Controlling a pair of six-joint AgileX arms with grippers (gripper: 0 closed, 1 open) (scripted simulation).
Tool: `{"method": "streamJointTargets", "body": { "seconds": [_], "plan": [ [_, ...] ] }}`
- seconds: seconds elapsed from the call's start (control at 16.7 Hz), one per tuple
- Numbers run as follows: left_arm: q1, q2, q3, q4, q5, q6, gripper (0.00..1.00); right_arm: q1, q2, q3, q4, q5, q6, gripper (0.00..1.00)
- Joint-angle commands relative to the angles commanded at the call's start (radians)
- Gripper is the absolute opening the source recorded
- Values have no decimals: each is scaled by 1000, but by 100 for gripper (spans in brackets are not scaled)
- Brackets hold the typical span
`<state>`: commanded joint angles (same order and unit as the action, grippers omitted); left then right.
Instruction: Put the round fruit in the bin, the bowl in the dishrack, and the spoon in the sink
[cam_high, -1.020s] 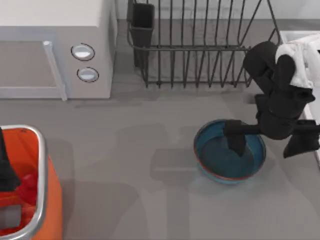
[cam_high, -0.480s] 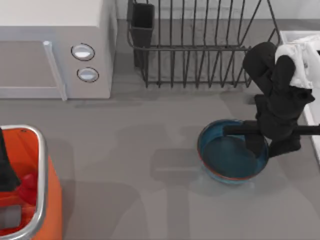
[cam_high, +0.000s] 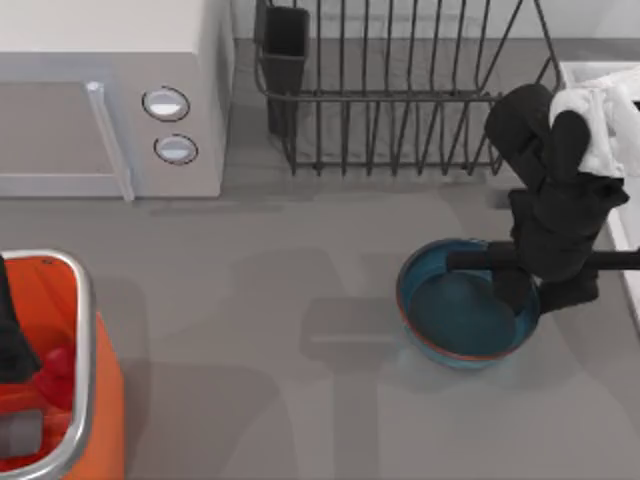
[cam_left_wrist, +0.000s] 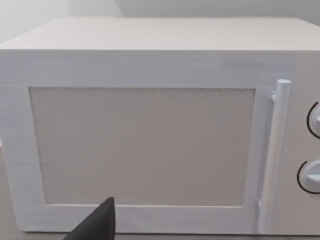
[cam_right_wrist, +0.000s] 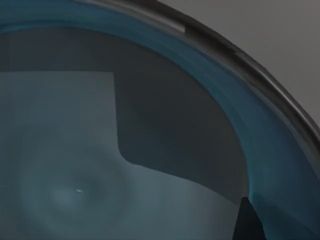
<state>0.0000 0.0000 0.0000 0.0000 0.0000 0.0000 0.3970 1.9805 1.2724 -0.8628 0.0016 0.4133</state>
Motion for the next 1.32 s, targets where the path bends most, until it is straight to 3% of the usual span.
{"method": "streamJointTargets", "body": {
  "seconds": [0.3, 0.78, 1.14, 1.32],
  "plan": [
    [0, 0, 0, 0, 0, 0, 100, 1, -11, 38, -41, 1, -1, 0],
    [0, 0, 0, 0, 0, 0, 100, -4, -102, 262, -366, 0, -4, 0],
    [0, 0, 0, 0, 0, 0, 100, 7, -108, 267, -359, 12, -8, 0],
    [0, 0, 0, 0, 0, 0, 100, 67, -140, 269, -269, 104, -40, 0]
  ]
}}
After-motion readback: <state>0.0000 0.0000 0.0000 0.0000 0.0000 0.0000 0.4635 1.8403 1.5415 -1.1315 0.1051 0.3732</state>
